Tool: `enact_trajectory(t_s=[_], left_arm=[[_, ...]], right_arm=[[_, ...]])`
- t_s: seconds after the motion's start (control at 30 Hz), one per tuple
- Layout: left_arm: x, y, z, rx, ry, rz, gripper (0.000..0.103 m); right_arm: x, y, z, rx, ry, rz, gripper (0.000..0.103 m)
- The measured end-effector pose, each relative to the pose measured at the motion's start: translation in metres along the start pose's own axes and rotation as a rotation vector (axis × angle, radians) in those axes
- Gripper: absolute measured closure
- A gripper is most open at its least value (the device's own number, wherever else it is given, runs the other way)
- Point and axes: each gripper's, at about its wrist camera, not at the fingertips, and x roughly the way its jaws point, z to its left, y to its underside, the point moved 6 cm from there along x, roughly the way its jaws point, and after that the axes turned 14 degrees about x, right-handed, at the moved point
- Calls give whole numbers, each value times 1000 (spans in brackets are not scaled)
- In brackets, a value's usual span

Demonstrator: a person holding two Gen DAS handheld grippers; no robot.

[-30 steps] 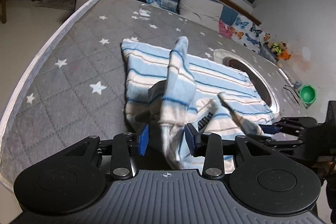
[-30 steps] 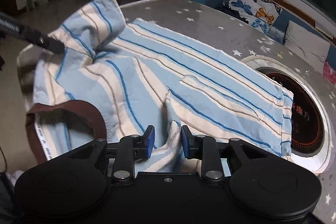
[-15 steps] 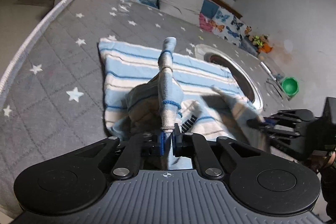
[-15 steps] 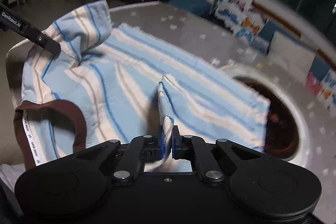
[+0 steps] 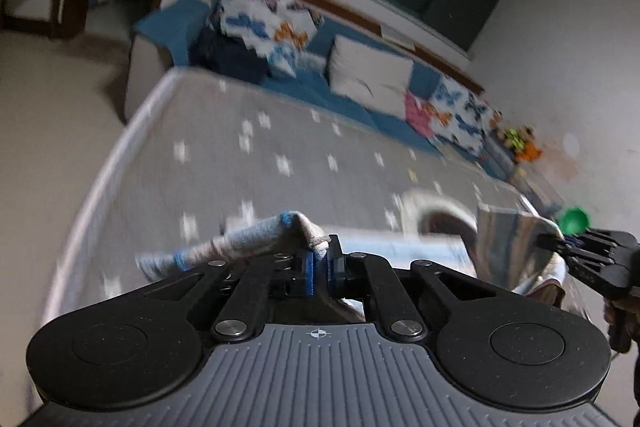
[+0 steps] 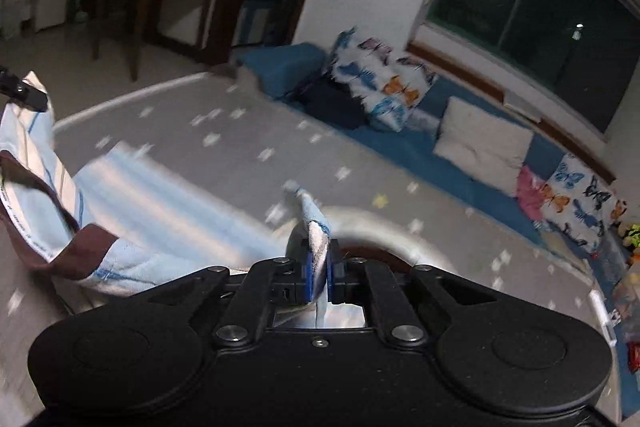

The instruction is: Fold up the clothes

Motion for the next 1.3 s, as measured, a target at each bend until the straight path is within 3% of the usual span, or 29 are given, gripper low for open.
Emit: enact_trajectory(t_s=[0.03, 0.1, 0.2, 0.27, 0.37, 0.5, 0.57, 0.7, 0.83, 1.0, 1.13, 1.3], left_arm=[[3, -12, 2, -3, -7, -12, 97], [12, -75, 6, 17, -44, -78, 97], [10, -129, 5, 35, -77, -160, 97], [-3, -187, 1, 41, -97, -277, 97], [-28, -240, -6, 29, -97, -416, 97], [-53, -274, -15, 27, -95, -542, 97], [-50, -266, -14, 28, -99, -525, 97], [-28, -219, -7, 36, -115, -427, 97], [9, -121, 10, -4, -115, -234, 97], [27, 3, 29, -77, -108, -38, 97], [27, 81, 38, -148, -85, 77, 97], [12, 117, 43, -142, -101, 74, 97]], right_arm=[[9, -18, -7, 5, 17, -19, 96], [22, -57, -19, 30, 47, -73, 96], [32, -118, -35, 76, 96, -177, 96], [34, -154, -46, 112, 118, -246, 96], [27, -202, -60, 173, 133, -348, 96], [15, -212, -81, 242, 125, -420, 96], [15, -213, -85, 266, 120, -437, 96], [37, -165, -80, 284, 85, -358, 96], [63, -80, -69, 313, 59, -220, 96], [91, 42, -54, 383, 15, -26, 96], [72, 103, -36, 431, 18, 79, 96], [49, 129, -16, 470, 17, 98, 96]])
